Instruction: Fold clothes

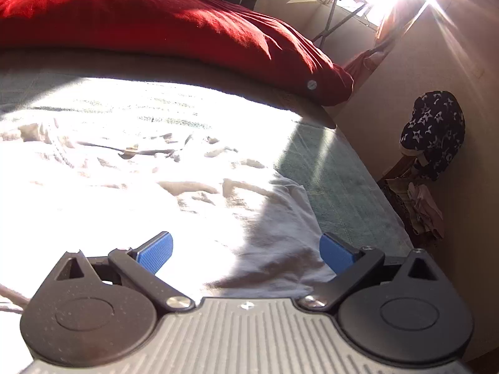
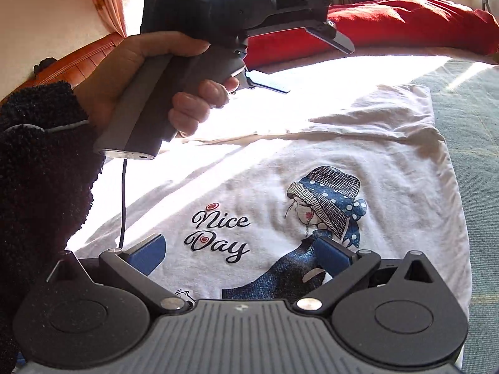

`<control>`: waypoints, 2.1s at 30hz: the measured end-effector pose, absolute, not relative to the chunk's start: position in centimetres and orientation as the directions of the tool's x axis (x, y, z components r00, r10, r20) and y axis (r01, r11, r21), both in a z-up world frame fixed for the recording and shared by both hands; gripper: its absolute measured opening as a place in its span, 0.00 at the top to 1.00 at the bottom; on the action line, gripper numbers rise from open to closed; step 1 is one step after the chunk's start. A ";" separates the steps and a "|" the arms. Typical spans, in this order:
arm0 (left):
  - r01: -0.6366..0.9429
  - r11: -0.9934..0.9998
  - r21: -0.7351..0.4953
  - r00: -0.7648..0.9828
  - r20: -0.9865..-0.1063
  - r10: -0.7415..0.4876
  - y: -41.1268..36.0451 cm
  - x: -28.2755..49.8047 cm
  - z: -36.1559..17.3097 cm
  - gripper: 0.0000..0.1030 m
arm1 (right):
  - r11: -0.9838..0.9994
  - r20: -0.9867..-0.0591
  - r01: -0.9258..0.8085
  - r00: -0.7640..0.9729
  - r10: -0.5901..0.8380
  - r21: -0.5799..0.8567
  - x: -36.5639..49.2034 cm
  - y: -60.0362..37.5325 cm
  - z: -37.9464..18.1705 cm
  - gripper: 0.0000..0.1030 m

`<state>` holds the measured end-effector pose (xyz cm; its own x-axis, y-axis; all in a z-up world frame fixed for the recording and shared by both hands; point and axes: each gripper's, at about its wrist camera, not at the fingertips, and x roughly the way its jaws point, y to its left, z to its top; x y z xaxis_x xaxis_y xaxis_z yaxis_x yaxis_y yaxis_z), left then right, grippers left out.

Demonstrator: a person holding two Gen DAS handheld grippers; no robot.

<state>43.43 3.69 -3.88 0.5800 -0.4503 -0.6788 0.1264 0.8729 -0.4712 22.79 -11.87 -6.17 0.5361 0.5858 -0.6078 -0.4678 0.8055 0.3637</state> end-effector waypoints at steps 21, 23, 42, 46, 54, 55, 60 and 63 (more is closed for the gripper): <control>0.052 0.923 -0.381 0.698 -0.647 -0.307 9.0 27.8 3.6 0.03 | 0.784 -0.512 -0.510 0.596 0.619 0.353 21.8 -13.2 -4.3 0.00; 0.059 0.925 -0.375 0.724 -0.621 -0.299 9.6 24.3 5.0 0.03 | 0.772 -0.492 -0.527 0.596 0.634 0.357 21.4 -13.5 -4.0 0.00; 0.274 0.951 -0.145 0.678 -0.672 -0.298 6.7 12.7 -3.2 0.01 | 0.840 -0.626 -0.460 0.573 0.528 0.288 11.3 -14.8 -5.5 0.00; 0.216 0.948 -0.236 0.646 -0.694 -0.320 7.6 12.3 -6.5 0.01 | 0.868 -0.665 -0.436 0.579 0.472 0.236 10.8 -14.2 -6.2 0.00; 0.202 0.923 -0.328 0.671 -0.640 -0.375 9.9 9.6 -7.0 0.01 | 0.877 -0.683 -0.417 0.570 0.456 0.238 10.7 -14.5 -6.7 0.00; 0.200 0.919 -0.340 0.672 -0.634 -0.381 10.3 9.3 -7.0 0.01 | 0.878 -0.683 -0.414 0.571 0.455 0.239 10.7 -14.5 -6.8 0.00; 0.191 0.907 -0.377 0.683 -0.612 -0.398 11.2 8.7 -7.2 0.01 | 0.884 -0.681 -0.410 0.583 0.444 0.225 10.6 -14.3 -7.1 0.00; 0.198 0.919 -0.342 0.680 -0.627 -0.380 10.6 8.7 -7.2 0.01 | 0.880 -0.676 -0.432 0.590 0.441 0.197 10.3 -14.1 -7.5 0.00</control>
<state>8.72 10.63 -7.15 0.6804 -0.3799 -0.6267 0.1977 0.9186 -0.3422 10.30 -14.13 -7.47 0.5901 0.4406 -0.6765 -0.4316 0.8803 0.1969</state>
